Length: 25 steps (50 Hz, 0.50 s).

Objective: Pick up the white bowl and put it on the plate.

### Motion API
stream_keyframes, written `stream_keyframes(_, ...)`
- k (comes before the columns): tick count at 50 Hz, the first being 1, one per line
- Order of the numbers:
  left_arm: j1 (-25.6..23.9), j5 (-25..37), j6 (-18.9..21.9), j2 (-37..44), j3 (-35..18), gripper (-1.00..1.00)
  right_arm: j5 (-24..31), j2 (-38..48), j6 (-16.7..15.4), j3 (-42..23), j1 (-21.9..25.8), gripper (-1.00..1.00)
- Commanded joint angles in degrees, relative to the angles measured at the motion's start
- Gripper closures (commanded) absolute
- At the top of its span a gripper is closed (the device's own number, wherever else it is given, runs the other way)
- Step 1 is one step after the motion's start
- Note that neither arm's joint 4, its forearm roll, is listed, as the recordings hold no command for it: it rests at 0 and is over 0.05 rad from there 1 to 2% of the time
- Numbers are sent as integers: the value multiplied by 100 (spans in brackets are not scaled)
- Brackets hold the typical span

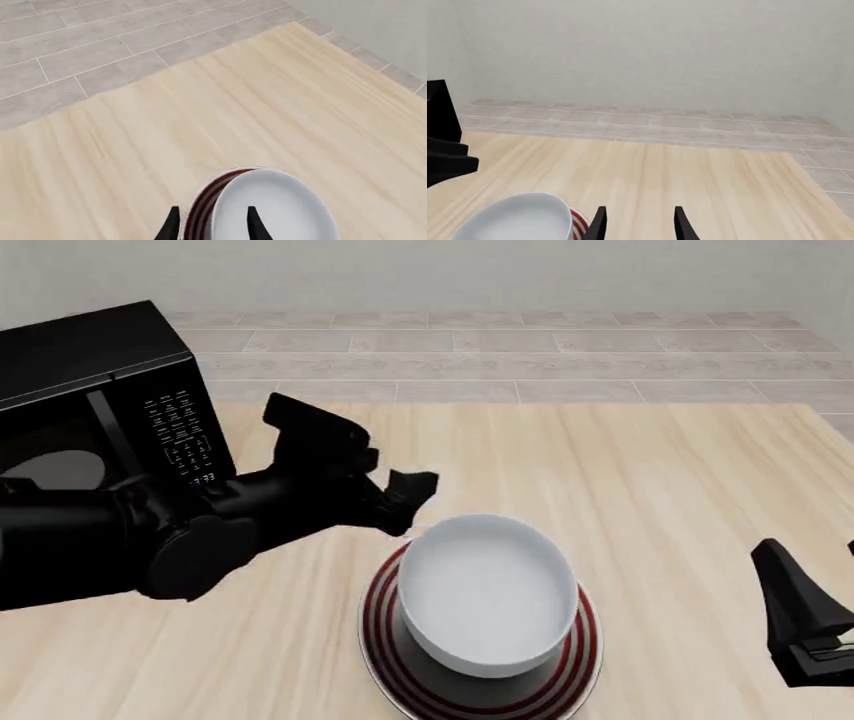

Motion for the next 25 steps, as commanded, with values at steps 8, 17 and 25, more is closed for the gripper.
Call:
stream_keyframes(8, 451, 897, 57, -2131, 413, -100, -43, 29, -15, -1, -9, -100)
stream_keyframes(17, 831, 1269, -3, -2860, 531, -100, -123, 113, -38, -1, -11, -100)
stream_keyframes(25, 1218, 1674, -101, -3550, 583, -100, -266, 273, -41, -1, -37, -100)
